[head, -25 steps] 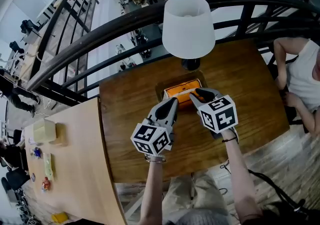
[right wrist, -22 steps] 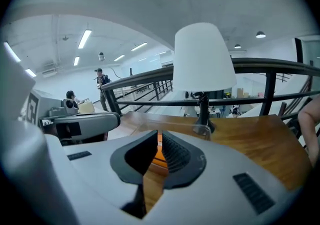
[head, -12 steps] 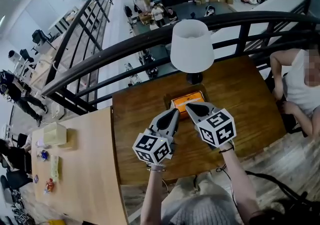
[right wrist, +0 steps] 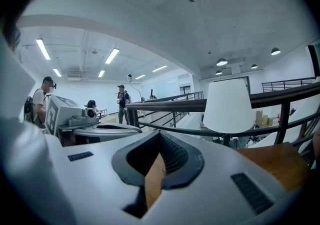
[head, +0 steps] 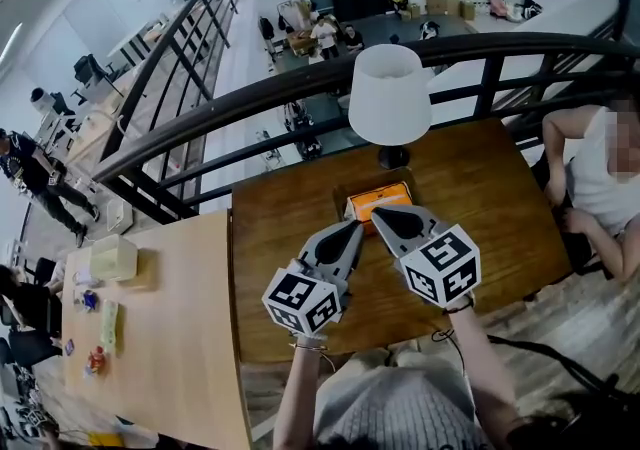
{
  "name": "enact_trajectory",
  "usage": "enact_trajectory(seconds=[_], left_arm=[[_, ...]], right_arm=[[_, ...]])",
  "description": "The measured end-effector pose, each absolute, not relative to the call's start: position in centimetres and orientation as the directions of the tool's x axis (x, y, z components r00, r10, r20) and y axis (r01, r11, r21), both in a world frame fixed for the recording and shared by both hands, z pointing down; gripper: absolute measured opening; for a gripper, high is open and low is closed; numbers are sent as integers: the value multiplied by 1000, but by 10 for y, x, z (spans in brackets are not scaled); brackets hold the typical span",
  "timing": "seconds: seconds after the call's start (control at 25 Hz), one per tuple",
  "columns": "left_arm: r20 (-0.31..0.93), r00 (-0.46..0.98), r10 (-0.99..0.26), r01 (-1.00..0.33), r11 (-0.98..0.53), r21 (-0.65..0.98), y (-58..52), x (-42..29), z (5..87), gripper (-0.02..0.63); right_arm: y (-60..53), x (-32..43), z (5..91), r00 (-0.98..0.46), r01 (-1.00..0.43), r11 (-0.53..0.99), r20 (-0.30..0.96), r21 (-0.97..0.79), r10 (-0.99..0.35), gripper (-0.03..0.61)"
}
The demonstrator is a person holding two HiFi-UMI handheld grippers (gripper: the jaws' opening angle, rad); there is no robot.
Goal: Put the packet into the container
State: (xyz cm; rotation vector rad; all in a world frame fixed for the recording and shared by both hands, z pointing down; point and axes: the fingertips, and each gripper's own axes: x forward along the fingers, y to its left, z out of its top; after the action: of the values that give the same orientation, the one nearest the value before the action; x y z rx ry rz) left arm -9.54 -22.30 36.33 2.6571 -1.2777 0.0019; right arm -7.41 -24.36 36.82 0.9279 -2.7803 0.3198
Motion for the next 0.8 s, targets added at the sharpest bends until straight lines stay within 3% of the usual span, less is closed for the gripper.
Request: enact_trajectory(seconds=[0.8], left_arm=[[84,659,-748,-751,-646,138,-208,-84,360,5]], right_arm=[[-227,-66,363,-786,-617,771,170,-156,-594,11]])
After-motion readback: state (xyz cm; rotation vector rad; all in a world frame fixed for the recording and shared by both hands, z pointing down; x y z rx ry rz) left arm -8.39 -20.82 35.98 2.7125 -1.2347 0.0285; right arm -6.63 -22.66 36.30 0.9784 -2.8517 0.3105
